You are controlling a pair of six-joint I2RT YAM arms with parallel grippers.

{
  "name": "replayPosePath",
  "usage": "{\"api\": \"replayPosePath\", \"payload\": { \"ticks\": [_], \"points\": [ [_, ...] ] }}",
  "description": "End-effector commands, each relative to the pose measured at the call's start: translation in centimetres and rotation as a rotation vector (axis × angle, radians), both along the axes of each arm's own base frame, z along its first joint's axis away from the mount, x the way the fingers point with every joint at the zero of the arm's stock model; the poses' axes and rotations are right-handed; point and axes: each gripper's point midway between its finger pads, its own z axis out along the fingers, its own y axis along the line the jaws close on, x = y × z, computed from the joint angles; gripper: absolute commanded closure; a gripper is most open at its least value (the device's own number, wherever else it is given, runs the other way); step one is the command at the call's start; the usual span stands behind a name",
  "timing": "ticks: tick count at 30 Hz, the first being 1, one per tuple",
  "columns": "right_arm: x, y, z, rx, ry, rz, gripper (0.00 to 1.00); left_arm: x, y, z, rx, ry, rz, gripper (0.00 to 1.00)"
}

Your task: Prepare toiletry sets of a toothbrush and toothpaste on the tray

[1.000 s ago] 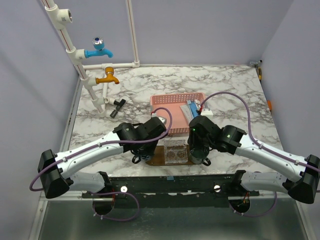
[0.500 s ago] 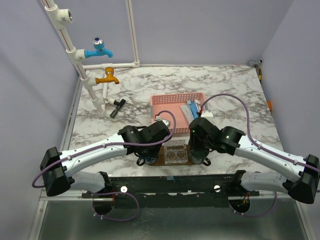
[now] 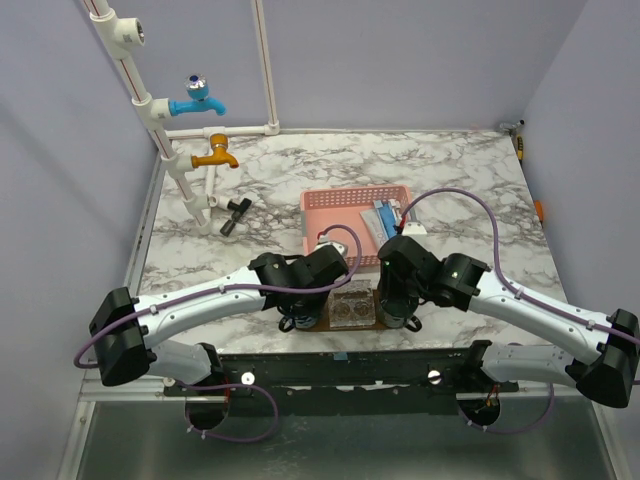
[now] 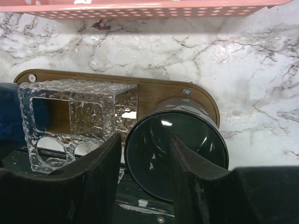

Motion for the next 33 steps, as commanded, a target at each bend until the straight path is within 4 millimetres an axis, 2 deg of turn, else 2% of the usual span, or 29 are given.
{"api": "replayPosePath", "payload": {
  "ticks": [1, 12, 20, 33],
  "points": [
    [-0.2, -0.7, -0.4, -0.013, 0.004, -0.021, 0.53, 0.6, -0.5, 0.0, -0.008, -0.041, -0.003, 1.00],
    [-0.1, -0.6, -0.6, -0.020, 0.005, -0.015, 0.53, 0.2, -0.8, -0.5, -0.002, -0.029, -0.005, 1.00],
    [-0.1, -0.6, -0.6, -0.018, 0.007, -0.012, 0.53, 0.1, -1.1, -0.6, -0.004, -0.028, -0.014, 0.93],
    [-0.3, -0.8, -0.8, -0.016, 0.011, -0.015, 0.53, 0.4, -0.8, -1.7, 0.033, -0.048, 0.000, 0.92]
  ]
}}
